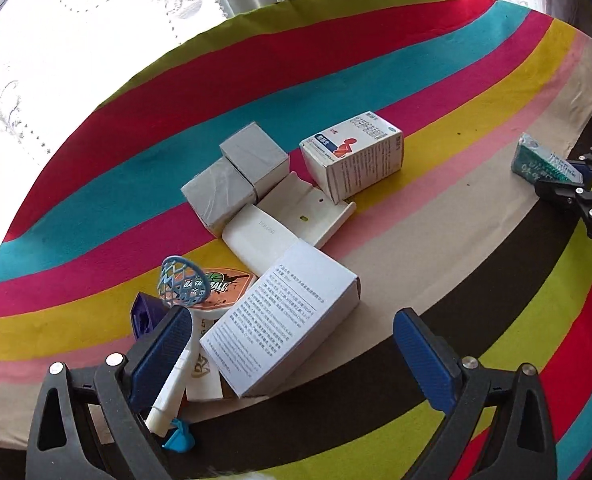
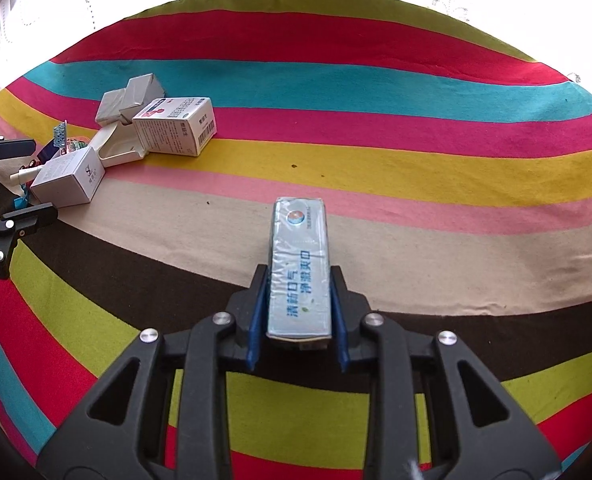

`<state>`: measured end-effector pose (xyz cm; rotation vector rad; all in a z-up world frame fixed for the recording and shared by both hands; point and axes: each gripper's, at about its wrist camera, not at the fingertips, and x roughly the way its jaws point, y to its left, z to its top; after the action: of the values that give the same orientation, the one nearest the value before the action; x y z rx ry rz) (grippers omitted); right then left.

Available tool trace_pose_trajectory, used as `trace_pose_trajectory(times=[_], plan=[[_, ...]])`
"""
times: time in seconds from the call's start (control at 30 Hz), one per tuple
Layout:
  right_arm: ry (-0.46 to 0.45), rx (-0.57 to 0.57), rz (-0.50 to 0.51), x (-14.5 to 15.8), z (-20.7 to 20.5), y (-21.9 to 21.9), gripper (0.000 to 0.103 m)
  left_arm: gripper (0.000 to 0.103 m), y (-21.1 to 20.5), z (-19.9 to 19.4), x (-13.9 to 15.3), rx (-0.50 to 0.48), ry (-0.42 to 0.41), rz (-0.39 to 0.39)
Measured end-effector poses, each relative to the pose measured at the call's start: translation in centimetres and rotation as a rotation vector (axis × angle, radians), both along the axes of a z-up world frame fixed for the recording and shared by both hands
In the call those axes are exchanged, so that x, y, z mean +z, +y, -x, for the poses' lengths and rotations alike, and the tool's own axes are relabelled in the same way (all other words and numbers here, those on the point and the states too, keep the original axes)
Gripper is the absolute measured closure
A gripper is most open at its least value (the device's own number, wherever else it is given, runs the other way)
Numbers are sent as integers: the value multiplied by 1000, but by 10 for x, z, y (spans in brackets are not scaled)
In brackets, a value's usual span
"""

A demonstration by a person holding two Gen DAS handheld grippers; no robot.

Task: Organize rigid objects
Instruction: 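Grasp the white text-covered box with the left gripper while the right holds its box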

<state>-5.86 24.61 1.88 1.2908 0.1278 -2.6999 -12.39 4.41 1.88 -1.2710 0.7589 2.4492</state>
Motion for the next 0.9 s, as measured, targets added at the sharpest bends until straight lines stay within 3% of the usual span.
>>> trace_pose_trajectory(times=[0.03, 0.1, 0.13, 0.17, 0.23, 0.3, 0.4, 0.5, 0.63, 0.77, 0.83, 0.9], plan=[[0, 0, -1, 0, 0, 0, 70, 1, 1, 5, -5, -2, -5, 19], [1, 1, -3, 0, 0, 0, 70, 12, 1, 10, -11, 21, -55, -12], [0, 1, -2, 0, 0, 1, 70, 23, 1, 6, -7, 42, -64, -46], [0, 0, 0, -1, 1, -1, 70, 36, 2, 0, -1, 48, -87, -98], [0, 0, 6, -1, 1, 0, 70, 45, 2, -20, 11, 33, -185, -277], [-1, 0, 6, -1, 1, 0, 70, 45, 3, -40, 17, 4, -258, -401], [-1, 0, 6, -1, 1, 0, 70, 41, 6, -54, 19, 20, -176, -350], [-1, 0, 5, -1, 1, 0, 70, 32, 1, -48, 16, 87, -163, -387], [-1, 0, 4, -1, 1, 0, 70, 32, 7, -47, 9, 189, -155, -437], [-1, 0, 5, -1, 1, 1, 70, 32, 29, -50, -11, 269, -138, -397], [-1, 0, 5, -1, 1, 1, 70, 32, 35, -50, -19, 315, -79, -314], [-1, 0, 6, -1, 1, 1, 70, 52, 32, -54, -17, 346, -45, -349]])
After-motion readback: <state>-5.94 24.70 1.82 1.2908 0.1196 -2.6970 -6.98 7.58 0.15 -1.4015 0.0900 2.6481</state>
